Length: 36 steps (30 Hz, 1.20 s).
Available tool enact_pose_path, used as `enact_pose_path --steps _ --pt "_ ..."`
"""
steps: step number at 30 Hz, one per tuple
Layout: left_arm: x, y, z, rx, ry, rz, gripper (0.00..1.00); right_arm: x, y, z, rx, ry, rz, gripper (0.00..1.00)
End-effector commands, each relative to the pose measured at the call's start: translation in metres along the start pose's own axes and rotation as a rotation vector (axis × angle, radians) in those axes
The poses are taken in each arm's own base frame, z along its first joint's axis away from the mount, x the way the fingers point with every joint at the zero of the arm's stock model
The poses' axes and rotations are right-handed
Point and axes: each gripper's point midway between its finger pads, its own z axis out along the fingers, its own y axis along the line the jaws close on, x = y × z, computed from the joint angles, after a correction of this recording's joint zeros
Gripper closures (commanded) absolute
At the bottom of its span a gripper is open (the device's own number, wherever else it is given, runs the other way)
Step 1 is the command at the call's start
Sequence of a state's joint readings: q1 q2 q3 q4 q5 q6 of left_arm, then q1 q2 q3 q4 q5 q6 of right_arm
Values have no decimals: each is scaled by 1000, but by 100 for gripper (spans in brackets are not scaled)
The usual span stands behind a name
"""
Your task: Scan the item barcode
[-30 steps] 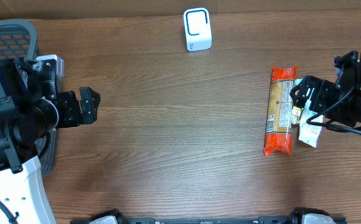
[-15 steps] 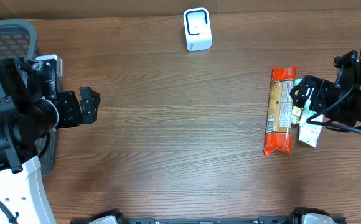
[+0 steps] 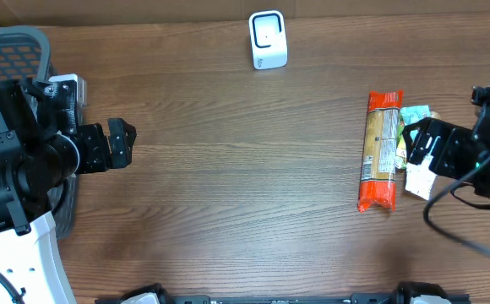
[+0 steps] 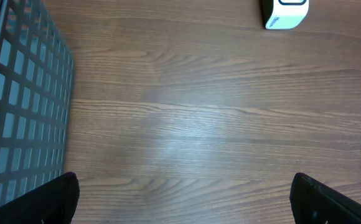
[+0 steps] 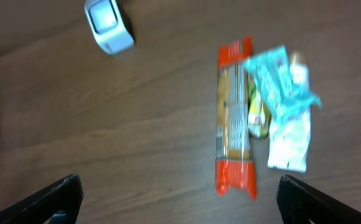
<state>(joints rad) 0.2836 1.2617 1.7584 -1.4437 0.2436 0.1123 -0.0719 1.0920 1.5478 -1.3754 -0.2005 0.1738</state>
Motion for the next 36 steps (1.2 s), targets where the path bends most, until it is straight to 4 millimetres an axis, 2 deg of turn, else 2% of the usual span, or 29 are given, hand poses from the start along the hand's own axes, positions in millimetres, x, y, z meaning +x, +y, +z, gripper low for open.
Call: enact_pose_path --steps 1,6,13,16,19,27,36 --pt "0 0 2 7 3 14 0 1 0 -15 20 -93 -56 0" --pt "0 0 2 7 3 14 0 15 -4 -14 1 -177 -75 0" --pt "0 0 3 8 8 13 1 46 -24 5 24 -263 -83 0" --pt "0 0 3 8 9 13 0 44 -26 6 20 -346 -98 0" --pt "0 0 3 8 9 13 1 34 -19 3 -16 -467 -127 0" --pt "0 0 3 8 9 13 0 5 -3 -18 -113 -763 -166 0" --pt "0 0 3 8 9 13 0 10 1 -25 -202 -1002 -197 0"
